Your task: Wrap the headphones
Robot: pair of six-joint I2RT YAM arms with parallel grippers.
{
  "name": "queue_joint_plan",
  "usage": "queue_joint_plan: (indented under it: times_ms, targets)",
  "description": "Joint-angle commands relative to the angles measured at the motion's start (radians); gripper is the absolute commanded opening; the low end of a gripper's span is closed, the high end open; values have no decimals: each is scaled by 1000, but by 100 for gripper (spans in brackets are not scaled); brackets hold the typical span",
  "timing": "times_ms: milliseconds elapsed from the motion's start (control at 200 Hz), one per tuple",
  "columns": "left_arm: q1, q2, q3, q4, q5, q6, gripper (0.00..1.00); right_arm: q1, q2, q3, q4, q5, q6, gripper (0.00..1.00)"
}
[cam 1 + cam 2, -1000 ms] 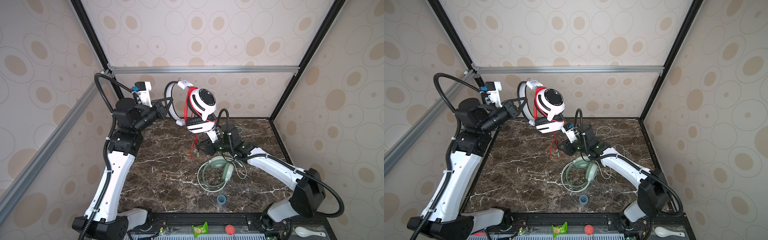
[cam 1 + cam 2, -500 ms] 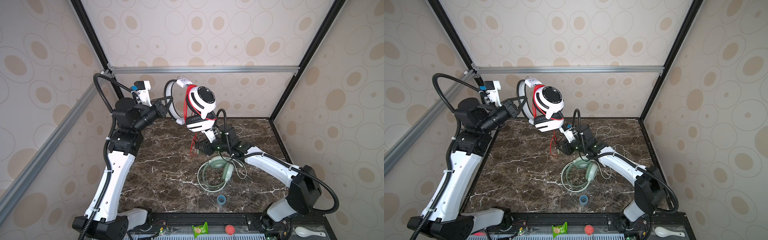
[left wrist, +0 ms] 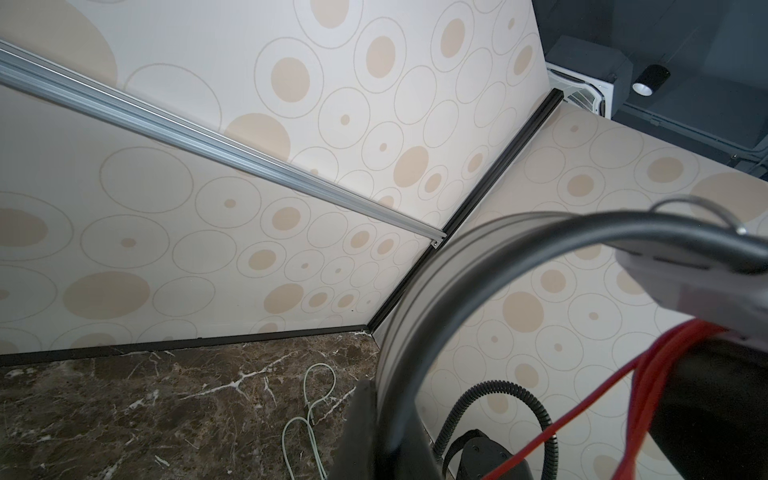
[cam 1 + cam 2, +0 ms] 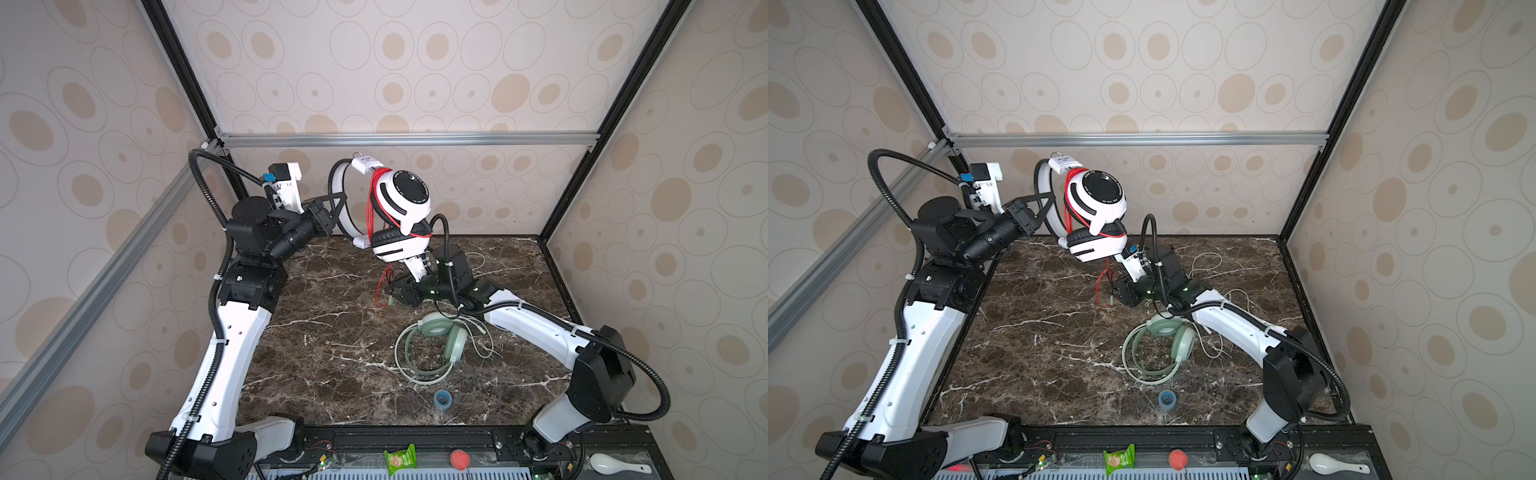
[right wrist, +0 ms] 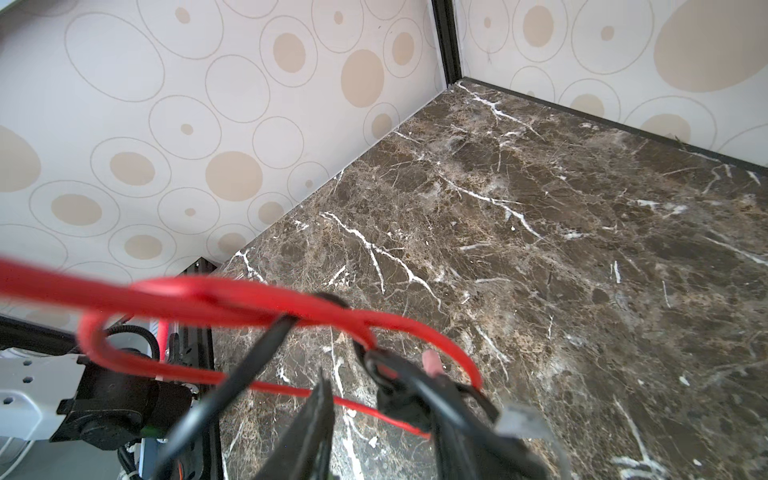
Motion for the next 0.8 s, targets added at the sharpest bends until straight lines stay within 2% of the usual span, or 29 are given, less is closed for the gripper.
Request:
queue_joint_plan:
  times_ms: [0, 300, 545, 795]
  targets:
    - [5, -19, 16, 100, 16, -65, 0, 12, 22, 36, 24, 14, 1, 41]
    - [5, -18, 10, 108, 21, -79, 0, 23, 70, 95, 2, 103, -8, 35]
    - [4, -24, -2, 123, 17, -93, 0, 24, 105, 130, 4, 103, -18, 26]
    - [5, -18, 3, 117, 7, -91, 0, 26, 106, 130, 15, 111, -37, 2]
